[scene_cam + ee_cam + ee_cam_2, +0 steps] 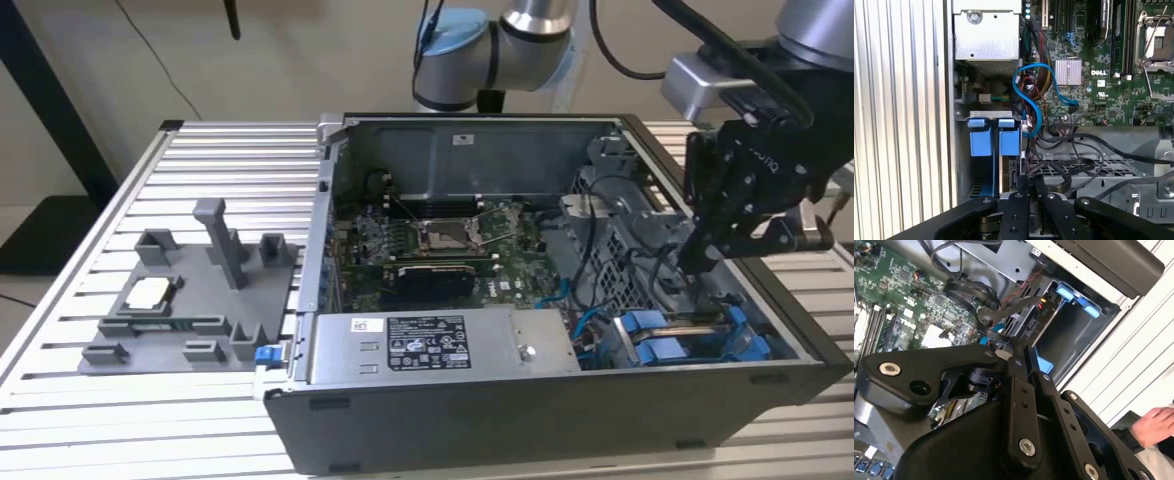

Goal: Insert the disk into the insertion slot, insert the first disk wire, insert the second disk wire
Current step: 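Insert the second disk wire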

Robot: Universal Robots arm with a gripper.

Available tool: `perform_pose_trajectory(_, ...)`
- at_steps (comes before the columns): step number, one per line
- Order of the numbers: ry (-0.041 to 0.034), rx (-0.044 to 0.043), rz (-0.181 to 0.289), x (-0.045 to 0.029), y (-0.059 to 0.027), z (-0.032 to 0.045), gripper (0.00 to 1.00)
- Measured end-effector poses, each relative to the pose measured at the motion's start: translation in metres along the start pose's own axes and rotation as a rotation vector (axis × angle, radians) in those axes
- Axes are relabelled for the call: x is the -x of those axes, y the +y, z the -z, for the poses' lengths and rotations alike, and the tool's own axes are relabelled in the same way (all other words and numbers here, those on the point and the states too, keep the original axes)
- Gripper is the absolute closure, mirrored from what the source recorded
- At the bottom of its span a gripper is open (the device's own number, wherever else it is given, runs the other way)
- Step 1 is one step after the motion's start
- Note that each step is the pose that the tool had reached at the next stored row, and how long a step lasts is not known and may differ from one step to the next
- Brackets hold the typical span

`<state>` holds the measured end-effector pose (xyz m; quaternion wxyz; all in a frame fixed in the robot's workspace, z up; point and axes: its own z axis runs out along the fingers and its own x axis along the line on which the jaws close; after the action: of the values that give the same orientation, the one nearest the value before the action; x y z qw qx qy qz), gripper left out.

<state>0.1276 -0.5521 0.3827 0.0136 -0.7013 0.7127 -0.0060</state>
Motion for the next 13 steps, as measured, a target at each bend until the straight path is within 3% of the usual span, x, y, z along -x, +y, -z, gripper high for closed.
perform_pose_trajectory(13, 0.0024, 0.0019, 0.0, -0.0064, 0.0016, -0.0142, 0.84)
